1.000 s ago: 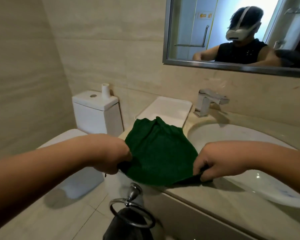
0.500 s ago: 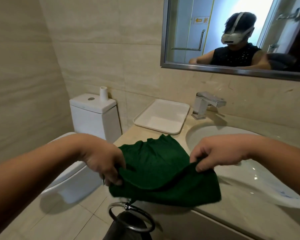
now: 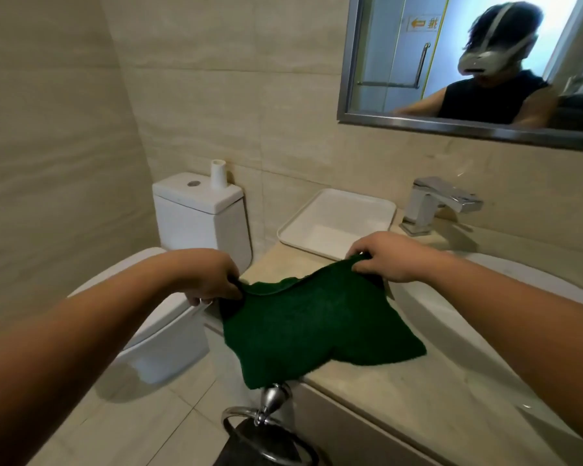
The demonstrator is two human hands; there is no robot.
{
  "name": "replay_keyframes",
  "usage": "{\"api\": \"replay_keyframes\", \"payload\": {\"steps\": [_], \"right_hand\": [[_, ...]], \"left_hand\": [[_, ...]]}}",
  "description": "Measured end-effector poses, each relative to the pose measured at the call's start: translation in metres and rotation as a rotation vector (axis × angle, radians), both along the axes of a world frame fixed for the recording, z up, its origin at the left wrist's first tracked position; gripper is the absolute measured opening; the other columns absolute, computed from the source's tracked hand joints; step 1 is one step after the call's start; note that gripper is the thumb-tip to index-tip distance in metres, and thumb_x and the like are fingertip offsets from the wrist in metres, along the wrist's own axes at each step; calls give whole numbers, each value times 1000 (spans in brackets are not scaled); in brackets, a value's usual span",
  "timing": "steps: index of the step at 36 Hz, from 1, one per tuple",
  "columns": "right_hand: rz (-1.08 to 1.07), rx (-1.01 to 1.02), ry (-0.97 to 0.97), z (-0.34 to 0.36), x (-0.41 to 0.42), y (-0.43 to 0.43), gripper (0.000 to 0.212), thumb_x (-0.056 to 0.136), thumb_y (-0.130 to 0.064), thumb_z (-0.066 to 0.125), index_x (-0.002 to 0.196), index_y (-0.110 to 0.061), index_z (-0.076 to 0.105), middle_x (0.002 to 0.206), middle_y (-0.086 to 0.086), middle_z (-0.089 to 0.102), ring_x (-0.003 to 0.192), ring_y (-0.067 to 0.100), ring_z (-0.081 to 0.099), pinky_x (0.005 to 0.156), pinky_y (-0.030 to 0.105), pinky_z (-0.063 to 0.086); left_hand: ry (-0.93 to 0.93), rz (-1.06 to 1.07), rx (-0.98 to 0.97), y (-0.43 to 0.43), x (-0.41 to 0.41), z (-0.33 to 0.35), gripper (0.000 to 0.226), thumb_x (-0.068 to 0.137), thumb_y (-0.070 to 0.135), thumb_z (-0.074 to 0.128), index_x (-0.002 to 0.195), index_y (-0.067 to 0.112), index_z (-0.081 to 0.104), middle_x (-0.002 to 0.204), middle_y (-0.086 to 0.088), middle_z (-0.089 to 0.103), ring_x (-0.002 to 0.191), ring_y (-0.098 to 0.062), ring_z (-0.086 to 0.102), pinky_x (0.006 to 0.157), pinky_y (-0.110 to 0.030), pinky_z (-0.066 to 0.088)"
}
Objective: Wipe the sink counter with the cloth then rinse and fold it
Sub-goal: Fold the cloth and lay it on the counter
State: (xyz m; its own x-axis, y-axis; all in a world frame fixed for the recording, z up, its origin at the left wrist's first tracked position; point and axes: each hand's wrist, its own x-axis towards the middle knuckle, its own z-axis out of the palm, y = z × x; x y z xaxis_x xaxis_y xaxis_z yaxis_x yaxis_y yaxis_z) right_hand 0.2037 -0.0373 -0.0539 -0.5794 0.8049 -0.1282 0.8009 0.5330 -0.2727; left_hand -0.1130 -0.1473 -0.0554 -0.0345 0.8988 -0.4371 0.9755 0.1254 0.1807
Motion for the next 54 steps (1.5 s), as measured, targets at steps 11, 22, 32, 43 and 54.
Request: {"api": "replay_keyframes", "payload": {"steps": [11,22,32,43,54], "right_hand": [[77,99,-153,-21,-2,1,19,100,-36,64,115,-25,66,112,-1,63,100,20,59,88,37,50],[-156,-163,394,11,44,-16,6,97,-20,70,97,-22,65,92,7,71,84,21,63,77,38,51],[-321,-375,970,45,72,-38,15,97,1,64,110,-8,66,102,16,67,85,23,68,66,34,57],[-232,-409,1115,79,86,-61,22,88,-10,72,109,-15,73,117,14,66,81,16,69,61,28,59],[-363,-345,1044,59,49,-51,4,94,-15,73,97,-16,77,94,13,67,79,25,62,70,38,49]], "left_hand": [[-1,-81,170,12,-9,-18,16,96,37,72,106,29,63,107,6,61,94,-13,59,67,-23,41],[-680,117,211,-1,-11,6,10,100,10,66,102,3,59,100,-16,70,88,-25,72,75,-32,60],[-1033,102,212,-9,-4,38,32,93,15,68,117,-5,68,111,-26,74,101,-35,73,82,-37,63],[-1356,56,60,-22,2,68,18,83,3,69,100,5,64,93,-21,68,73,-27,75,58,-31,64],[-582,213,447,7,30,38,24,96,20,74,118,15,66,115,-16,69,96,-29,72,84,-46,64]]}}
